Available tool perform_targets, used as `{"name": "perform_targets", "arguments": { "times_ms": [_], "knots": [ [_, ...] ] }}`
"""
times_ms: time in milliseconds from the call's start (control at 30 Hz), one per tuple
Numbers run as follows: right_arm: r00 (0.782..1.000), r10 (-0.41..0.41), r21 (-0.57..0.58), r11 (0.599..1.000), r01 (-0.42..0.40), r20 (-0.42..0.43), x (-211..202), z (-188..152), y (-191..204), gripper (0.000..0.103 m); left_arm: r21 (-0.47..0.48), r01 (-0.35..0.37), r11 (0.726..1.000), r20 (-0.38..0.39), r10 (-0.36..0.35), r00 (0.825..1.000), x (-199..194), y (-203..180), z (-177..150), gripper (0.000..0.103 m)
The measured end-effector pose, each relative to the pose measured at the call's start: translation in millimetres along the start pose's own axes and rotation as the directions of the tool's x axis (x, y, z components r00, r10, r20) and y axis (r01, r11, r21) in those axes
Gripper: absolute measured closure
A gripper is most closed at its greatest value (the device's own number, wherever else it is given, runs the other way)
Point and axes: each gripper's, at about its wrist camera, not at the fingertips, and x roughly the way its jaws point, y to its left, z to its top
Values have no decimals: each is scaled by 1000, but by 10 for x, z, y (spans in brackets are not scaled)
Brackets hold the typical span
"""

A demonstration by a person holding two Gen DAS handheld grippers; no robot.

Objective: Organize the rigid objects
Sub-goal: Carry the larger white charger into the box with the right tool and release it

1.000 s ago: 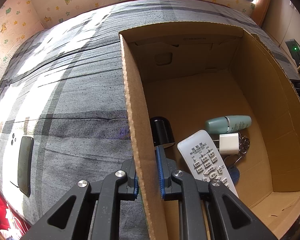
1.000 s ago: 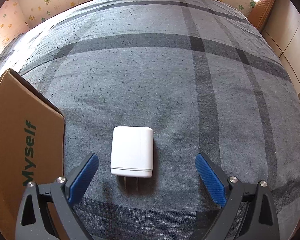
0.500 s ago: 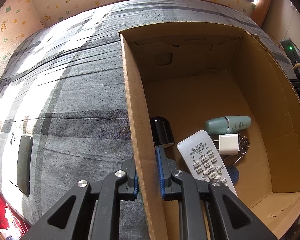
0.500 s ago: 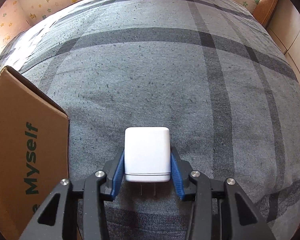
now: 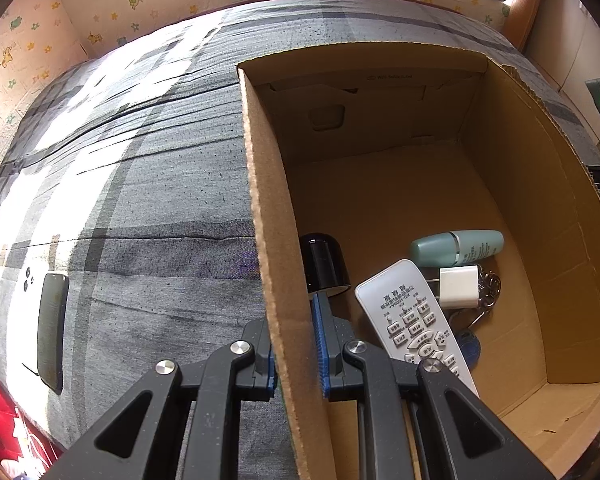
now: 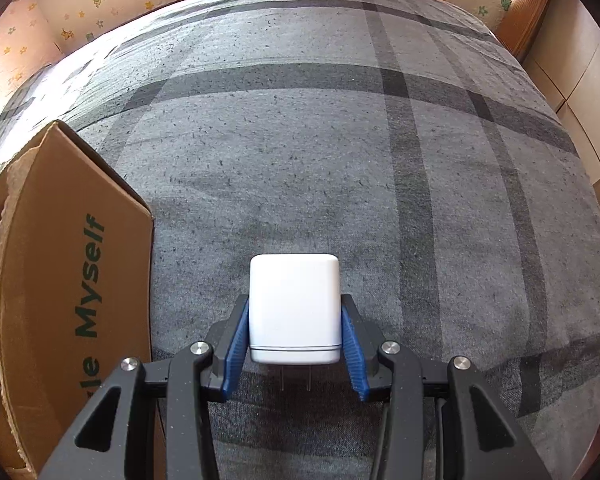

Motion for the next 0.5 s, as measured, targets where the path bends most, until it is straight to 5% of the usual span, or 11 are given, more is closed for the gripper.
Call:
{"name": "perform_targets", "arguments": {
  "times_ms": [500],
  "knots": [
    [1000,-5,11,1000,5,27,-458,-255,4,57,-10,11,1000,2,-11,1000,3,54,3,87]
  ]
}}
